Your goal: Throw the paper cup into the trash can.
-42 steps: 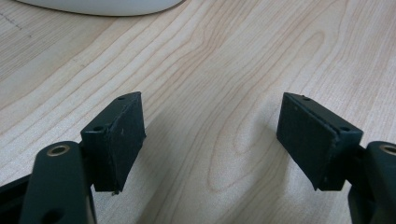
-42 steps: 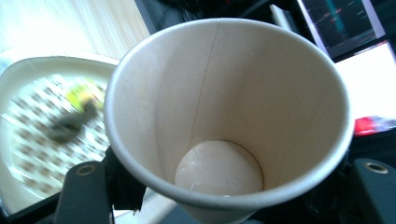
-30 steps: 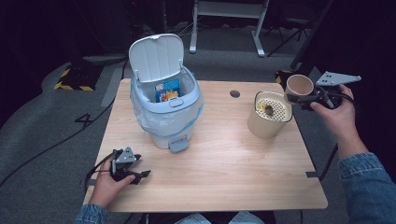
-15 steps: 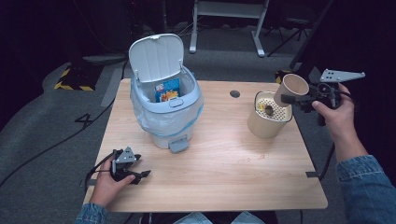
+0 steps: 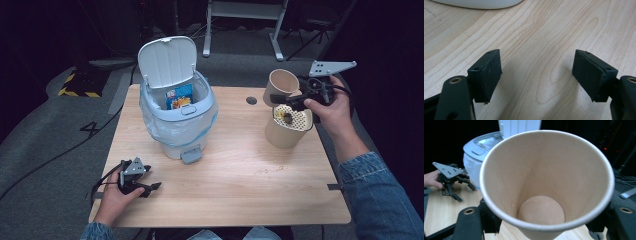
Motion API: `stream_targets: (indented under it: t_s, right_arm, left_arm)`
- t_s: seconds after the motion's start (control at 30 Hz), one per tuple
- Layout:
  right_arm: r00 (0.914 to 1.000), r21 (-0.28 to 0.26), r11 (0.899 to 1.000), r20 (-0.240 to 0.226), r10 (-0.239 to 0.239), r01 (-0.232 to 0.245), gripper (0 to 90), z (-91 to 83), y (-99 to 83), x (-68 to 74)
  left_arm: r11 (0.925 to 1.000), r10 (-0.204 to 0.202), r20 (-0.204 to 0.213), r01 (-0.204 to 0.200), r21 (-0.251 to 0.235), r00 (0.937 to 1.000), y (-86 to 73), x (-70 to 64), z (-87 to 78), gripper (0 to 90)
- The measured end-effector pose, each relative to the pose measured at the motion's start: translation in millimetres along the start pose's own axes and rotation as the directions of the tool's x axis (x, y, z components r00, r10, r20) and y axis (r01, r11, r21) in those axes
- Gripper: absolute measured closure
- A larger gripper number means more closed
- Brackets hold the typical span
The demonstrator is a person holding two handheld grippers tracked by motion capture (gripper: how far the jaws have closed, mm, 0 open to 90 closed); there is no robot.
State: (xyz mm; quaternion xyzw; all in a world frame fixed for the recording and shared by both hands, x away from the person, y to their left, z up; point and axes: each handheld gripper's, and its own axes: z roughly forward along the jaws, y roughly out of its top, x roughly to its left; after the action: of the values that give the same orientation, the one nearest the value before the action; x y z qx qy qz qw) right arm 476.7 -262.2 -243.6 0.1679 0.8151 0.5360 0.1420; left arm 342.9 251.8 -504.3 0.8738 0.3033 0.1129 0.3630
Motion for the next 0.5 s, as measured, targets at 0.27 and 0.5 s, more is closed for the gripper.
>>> stream_targets:
  t_s: [0.27, 0.5]
  right_arm:
    - [0.9977, -0.006, 1.0, -0.066, -0.017, 0.016, 30.8, 34.7, 21.2, 4.3]
    - [0.996, -0.013, 1.0, -0.089, -0.009, 0.008, 30.7, 71.8, 43.9, 11.1]
  left_arm:
    - [1.0, -0.003, -0.001, 0.003, -0.001, 1.0, 0.0, 0.1, 0.1, 24.0]
    - [1.0, -0.003, -0.001, 0.003, -0.001, 1.0, 0.0, 0.1, 0.1, 24.1]
